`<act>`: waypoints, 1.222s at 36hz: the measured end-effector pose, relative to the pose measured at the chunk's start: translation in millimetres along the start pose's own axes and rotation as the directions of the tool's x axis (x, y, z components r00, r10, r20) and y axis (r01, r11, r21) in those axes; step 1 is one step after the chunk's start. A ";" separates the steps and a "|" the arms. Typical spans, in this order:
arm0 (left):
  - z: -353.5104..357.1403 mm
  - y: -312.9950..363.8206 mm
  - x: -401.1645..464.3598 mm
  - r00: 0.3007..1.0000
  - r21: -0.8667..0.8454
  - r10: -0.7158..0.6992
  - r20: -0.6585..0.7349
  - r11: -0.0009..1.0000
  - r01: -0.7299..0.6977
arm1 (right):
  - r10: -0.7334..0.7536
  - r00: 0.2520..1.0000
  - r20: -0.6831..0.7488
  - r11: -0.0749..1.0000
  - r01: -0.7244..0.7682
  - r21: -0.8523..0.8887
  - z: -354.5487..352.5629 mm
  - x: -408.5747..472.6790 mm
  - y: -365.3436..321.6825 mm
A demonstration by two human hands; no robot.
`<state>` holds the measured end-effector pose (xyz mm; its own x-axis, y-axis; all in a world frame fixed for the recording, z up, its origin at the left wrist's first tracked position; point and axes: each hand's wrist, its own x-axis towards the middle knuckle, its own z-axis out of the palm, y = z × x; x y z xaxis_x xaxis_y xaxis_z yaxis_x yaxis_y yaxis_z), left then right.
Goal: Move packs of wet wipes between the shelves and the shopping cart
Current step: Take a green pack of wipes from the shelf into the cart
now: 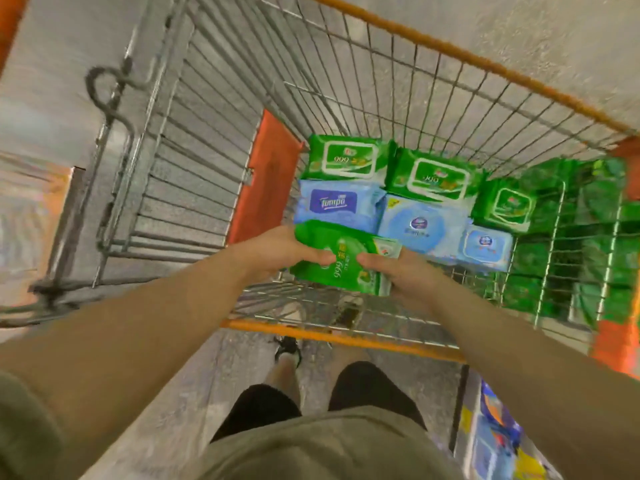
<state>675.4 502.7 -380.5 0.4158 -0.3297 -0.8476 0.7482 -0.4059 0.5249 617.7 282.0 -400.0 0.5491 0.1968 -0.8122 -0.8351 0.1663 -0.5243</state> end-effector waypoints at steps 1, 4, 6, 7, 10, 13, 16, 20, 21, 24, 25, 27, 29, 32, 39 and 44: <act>-2.5 -3.9 7.6 1.000 0.004 -0.026 -0.003 1.000 0.026 | 0.020 1.000 0.010 1.000 -0.020 0.001 -1.0 7.8 5.0; -9.9 -11.7 28.8 0.994 0.004 -0.109 -0.015 0.994 0.109 | 0.072 0.997 0.022 0.997 -0.072 -0.010 -2.9 29.6 16.8; -13.6 -15.5 38.6 0.985 -0.005 -0.171 0.001 0.985 0.171 | 0.115 0.992 0.048 0.993 -0.115 -0.003 -2.7 43.1 22.4; -14.6 -16.7 42.5 0.980 -0.010 -0.200 0.008 0.980 0.200 | 0.137 0.989 0.054 0.991 -0.137 -0.001 -3.7 50.3 25.9; -16.4 -24.6 54.3 0.963 -0.033 -0.268 -0.021 0.963 0.267 | 0.176 0.983 0.060 0.984 -0.177 0.002 -2.1 67.6 32.2; -18.4 -34.9 68.6 0.947 -0.022 -0.311 -0.080 0.950 0.310 | 0.191 0.981 0.030 0.982 -0.191 -0.003 0.5 82.1 37.6; -18.6 -49.7 82.8 0.930 -0.005 -0.314 -0.190 0.948 0.319 | 0.193 0.981 -0.023 0.980 -0.194 -0.037 4.8 93.9 41.1; -17.5 -55.4 89.5 0.905 -0.027 -0.284 -0.318 0.957 0.290 | 0.201 0.971 -0.133 0.975 -0.212 -0.071 -1.3 129.8 65.7; -16.9 -53.0 88.2 0.903 -0.023 -0.277 -0.327 0.958 0.286 | 0.207 0.964 -0.165 0.972 -0.222 -0.081 0.1 130.8 63.8; -16.6 -44.5 83.2 0.901 0.059 -0.257 -0.349 0.954 0.295 | 0.215 0.938 -0.273 0.957 -0.258 -0.130 15.9 108.3 32.5; -16.4 -41.2 81.2 0.898 0.102 -0.244 -0.367 0.948 0.300 | 0.202 0.931 -0.303 0.947 -0.265 -0.183 18.0 102.0 23.2; -15.5 -30.8 74.9 0.888 0.210 -0.208 -0.410 0.926 0.313 | 0.144 0.928 -0.344 0.898 -0.269 -0.350 18.1 91.3 5.7; -14.9 -16.3 66.9 0.888 0.317 -0.146 -0.437 0.899 0.304 | 0.120 0.932 -0.341 0.839 -0.279 -0.467 17.0 82.8 -12.9; -14.4 8.1 52.5 0.887 0.423 -0.036 -0.461 0.870 0.255 | 0.086 0.947 -0.310 0.722 -0.274 -0.636 16.4 67.8 -39.2; -16.8 61.9 5.3 0.869 0.483 0.126 -0.479 0.864 0.141 | -0.080 0.949 -0.304 0.564 -0.208 -0.799 29.7 19.2 -93.9; -14.2 113.8 -44.3 0.840 0.611 0.318 -0.439 0.791 0.020 | -0.249 0.921 -0.300 0.526 -0.131 -0.840 46.0 -23.7 -141.1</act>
<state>749.5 483.2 -284.4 0.8142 -0.0322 -0.5796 0.2840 -0.8488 0.4460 724.0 298.2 -295.0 0.7040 -0.1501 -0.6942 -0.5386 -0.7500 -0.3841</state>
